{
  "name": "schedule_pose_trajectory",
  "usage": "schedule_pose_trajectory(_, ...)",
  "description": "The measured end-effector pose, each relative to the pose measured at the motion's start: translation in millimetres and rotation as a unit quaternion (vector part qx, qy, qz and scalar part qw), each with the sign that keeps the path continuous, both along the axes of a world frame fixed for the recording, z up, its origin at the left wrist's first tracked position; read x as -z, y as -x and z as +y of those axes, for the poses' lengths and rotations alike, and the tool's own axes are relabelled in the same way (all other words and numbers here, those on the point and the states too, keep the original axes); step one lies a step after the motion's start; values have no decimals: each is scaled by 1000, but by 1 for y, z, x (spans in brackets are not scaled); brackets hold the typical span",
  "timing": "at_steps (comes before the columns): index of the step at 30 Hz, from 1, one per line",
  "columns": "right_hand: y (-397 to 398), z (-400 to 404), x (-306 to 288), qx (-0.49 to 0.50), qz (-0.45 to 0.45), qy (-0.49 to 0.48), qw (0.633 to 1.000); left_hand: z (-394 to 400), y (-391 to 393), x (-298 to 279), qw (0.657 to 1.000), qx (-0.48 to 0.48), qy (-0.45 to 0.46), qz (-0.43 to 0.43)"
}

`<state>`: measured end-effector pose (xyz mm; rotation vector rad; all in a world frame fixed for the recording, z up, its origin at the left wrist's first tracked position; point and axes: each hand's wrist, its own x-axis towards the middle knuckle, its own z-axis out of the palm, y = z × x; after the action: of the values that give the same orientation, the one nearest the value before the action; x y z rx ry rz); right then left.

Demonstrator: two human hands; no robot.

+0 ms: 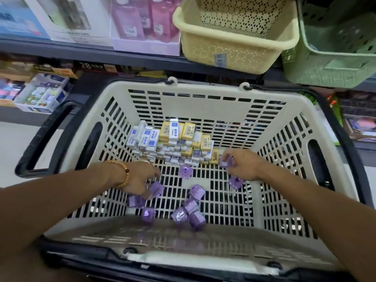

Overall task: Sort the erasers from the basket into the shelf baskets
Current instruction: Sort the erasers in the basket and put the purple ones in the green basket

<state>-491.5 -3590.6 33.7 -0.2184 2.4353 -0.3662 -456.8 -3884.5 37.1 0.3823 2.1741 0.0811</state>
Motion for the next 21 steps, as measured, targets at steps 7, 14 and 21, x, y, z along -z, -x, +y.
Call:
schedule_pose_trajectory(7,-26,-23,12,22,-92,16,995,-3,-15,13,992,31,69,105)
schedule_pose_trajectory(14,-40,-39,6,-61,-206,131,968,5,-6,9,997,-71,8,43)
schedule_pose_trajectory(21,-40,-74,15,-189,-23,-19,982,16,-15,12,998,-30,-3,-62)
